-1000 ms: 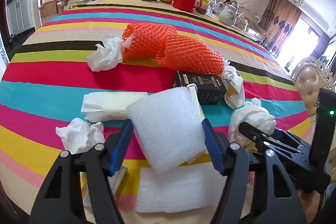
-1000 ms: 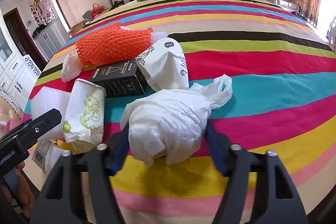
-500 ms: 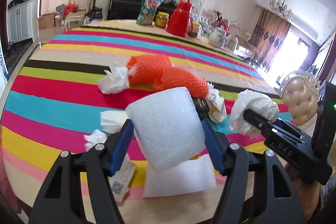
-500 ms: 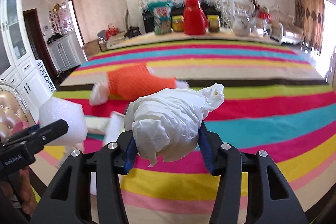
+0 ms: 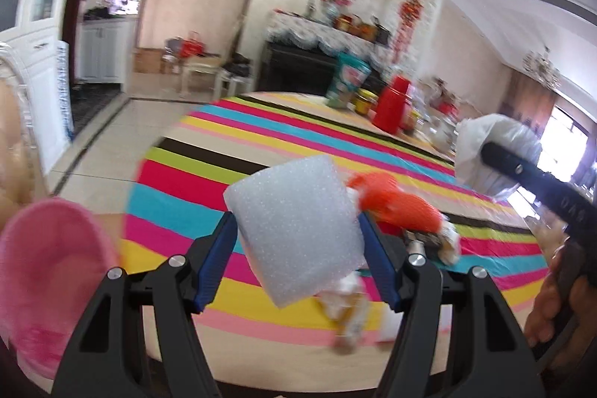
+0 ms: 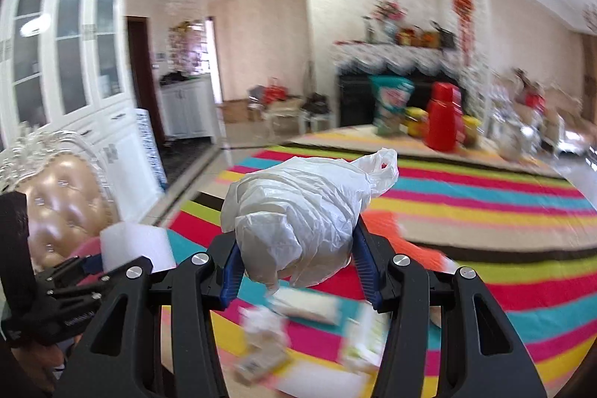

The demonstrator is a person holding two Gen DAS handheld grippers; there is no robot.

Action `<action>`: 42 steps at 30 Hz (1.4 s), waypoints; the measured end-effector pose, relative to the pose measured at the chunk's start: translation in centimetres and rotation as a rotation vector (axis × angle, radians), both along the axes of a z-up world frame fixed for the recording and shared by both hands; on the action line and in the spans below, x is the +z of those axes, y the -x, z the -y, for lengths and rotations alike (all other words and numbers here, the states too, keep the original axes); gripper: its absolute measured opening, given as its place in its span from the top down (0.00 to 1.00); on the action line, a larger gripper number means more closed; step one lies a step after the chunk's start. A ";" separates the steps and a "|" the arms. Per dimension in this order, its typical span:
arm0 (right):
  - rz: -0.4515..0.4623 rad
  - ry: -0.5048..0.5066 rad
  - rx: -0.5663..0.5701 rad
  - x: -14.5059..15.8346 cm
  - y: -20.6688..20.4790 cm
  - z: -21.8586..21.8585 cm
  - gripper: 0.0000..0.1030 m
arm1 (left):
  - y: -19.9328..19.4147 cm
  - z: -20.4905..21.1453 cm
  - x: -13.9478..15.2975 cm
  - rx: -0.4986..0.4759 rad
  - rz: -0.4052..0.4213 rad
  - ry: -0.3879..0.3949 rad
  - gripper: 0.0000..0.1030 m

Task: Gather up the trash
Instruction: 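Carry both items to the pink wastebasket and open both tools to drop them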

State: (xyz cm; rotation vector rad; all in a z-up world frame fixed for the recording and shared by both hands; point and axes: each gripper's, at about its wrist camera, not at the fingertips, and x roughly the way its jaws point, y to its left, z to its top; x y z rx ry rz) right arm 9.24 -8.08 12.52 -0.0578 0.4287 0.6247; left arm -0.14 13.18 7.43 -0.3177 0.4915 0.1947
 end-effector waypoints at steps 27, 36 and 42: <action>-0.126 0.101 0.588 -5.6 9.3 -25.3 0.52 | 14.5 -17.6 -1.0 0.461 -0.075 -0.027 0.37; -0.185 0.213 0.722 -10.4 12.0 -29.5 0.47 | 16.0 -18.9 -1.7 0.494 -0.089 -0.008 0.36; -0.189 0.246 0.753 -11.5 12.4 -30.3 0.30 | 16.2 -19.4 -2.3 0.502 -0.098 0.010 0.36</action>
